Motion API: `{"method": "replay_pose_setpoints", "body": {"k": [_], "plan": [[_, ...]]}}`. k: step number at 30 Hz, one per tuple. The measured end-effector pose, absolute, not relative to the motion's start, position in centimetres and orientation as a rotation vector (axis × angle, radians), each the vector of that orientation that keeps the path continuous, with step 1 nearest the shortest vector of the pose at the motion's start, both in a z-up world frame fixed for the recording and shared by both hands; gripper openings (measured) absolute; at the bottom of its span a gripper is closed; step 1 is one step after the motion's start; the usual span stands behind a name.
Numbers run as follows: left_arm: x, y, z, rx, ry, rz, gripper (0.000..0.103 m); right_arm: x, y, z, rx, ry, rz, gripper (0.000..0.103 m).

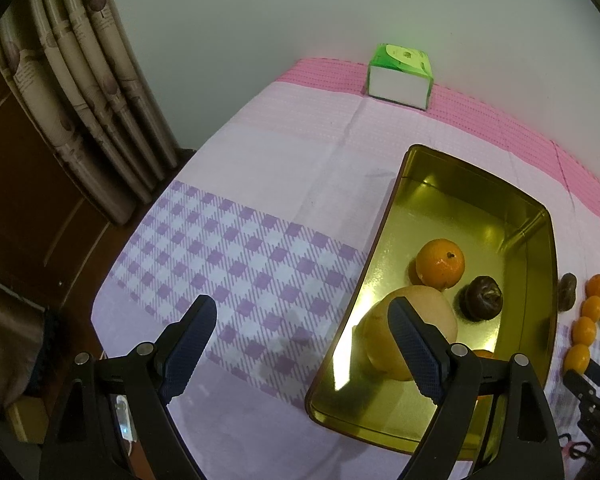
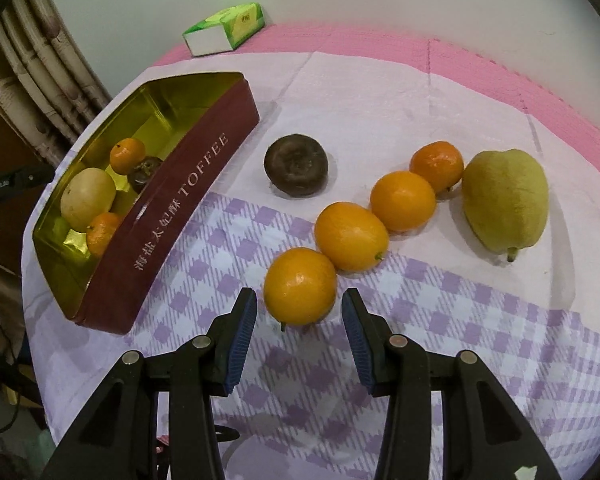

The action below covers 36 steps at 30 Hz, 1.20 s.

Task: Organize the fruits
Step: 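Reach the right gripper to an orange in the row and grasp it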

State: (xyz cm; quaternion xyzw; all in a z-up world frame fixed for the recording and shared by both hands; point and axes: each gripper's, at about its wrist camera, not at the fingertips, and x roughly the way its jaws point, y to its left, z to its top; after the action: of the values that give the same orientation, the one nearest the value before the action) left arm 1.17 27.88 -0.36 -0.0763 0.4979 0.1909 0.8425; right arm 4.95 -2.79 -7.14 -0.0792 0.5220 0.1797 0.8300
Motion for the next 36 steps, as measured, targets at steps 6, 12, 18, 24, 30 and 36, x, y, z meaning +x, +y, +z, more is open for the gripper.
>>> {"method": "replay_pose_setpoints", "body": {"k": [6, 12, 18, 24, 30, 36], "plan": [[1.2, 27.6, -0.5, -0.156, 1.049, 0.394, 0.088, 5.7, -2.6, -7.7, -0.142, 1.122, 0.36, 0.042], [1.2, 27.5, -0.6, -0.153, 1.05, 0.391, 0.088, 5.9, -2.4, -7.9, -0.131, 1.117, 0.354, 0.042], [1.3, 27.2, -0.7, -0.14, 1.052, 0.385, 0.088, 5.8, -2.2, -7.9, -0.137, 1.115, 0.356, 0.036], [1.3, 27.0, -0.6, -0.128, 1.048, 0.377, 0.088, 5.6, -2.3, -7.9, -0.146, 1.11, 0.356, 0.035], [1.4, 26.3, -0.3, -0.12, 1.037, 0.339, 0.088, 5.0, -4.2, -7.3, -0.154, 1.099, 0.328, 0.035], [1.6, 24.2, -0.1, -0.093, 1.041, 0.259, 0.088, 5.2, -7.3, -7.2, -0.129, 1.096, 0.266, 0.035]]}}
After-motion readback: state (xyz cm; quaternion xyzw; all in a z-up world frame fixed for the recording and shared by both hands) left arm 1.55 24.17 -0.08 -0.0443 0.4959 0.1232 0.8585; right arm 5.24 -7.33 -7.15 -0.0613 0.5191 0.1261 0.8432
